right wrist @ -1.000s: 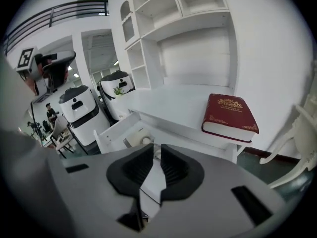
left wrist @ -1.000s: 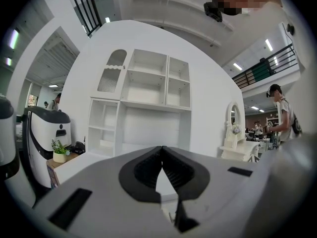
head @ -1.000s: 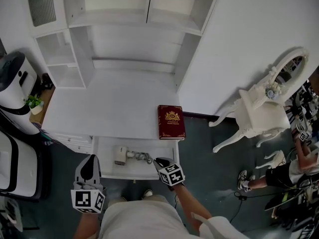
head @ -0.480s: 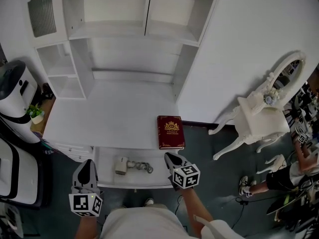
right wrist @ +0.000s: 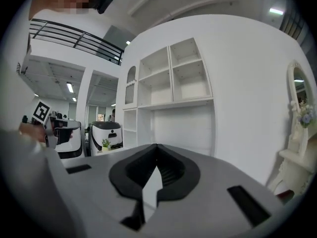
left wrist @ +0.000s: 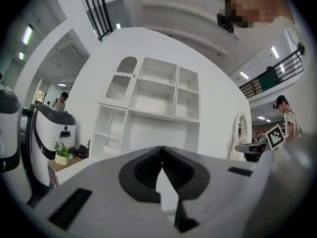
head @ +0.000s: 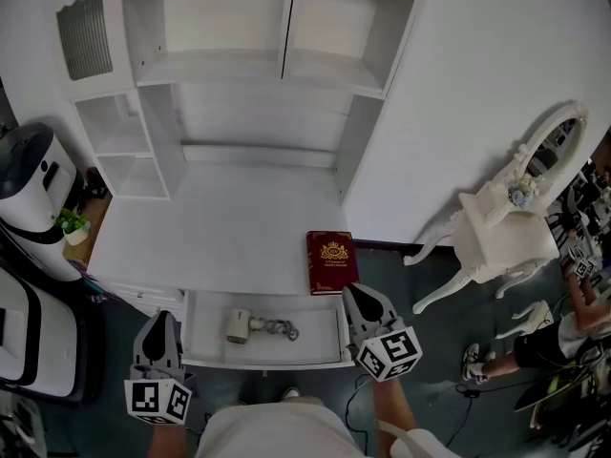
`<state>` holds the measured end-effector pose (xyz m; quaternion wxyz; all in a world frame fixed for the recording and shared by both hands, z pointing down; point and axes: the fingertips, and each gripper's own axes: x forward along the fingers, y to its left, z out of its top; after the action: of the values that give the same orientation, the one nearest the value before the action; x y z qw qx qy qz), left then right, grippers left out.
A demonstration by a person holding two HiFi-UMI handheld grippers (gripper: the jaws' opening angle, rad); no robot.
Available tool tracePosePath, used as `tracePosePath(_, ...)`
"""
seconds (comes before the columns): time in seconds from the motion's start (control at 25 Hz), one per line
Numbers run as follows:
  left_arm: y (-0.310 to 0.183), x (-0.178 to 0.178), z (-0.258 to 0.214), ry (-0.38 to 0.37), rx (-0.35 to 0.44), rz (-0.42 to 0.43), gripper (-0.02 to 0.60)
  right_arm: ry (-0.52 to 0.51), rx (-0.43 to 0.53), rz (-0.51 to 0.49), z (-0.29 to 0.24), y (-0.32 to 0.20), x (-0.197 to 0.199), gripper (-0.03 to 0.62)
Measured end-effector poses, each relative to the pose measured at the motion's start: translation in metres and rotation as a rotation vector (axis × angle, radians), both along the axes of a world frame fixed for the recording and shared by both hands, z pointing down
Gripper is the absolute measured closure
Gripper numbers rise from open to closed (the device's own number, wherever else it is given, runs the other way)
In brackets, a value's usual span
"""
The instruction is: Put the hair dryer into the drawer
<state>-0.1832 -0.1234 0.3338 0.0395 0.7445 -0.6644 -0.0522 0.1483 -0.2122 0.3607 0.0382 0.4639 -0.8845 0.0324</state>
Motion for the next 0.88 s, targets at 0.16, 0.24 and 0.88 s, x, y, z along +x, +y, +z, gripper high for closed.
tracePosePath(0.16, 0.006, -0.009, -0.021, 0.003, 0.030, -0.013, 0.566, -0.046, 0.045, 0.015, -0.022, 0.010, 0.002, 0.585)
tracePosePath(0.24, 0.010, -0.011, -0.027, -0.004, 0.039, -0.016, 0.566, -0.056, 0.065, 0.022, -0.033, 0.016, 0.002, 0.583)
tracePosePath(0.88, 0.039, -0.033, -0.023, 0.012, 0.017, -0.051, 0.566, -0.030, 0.109, 0.084, -0.055, 0.060, 0.004, 0.583)
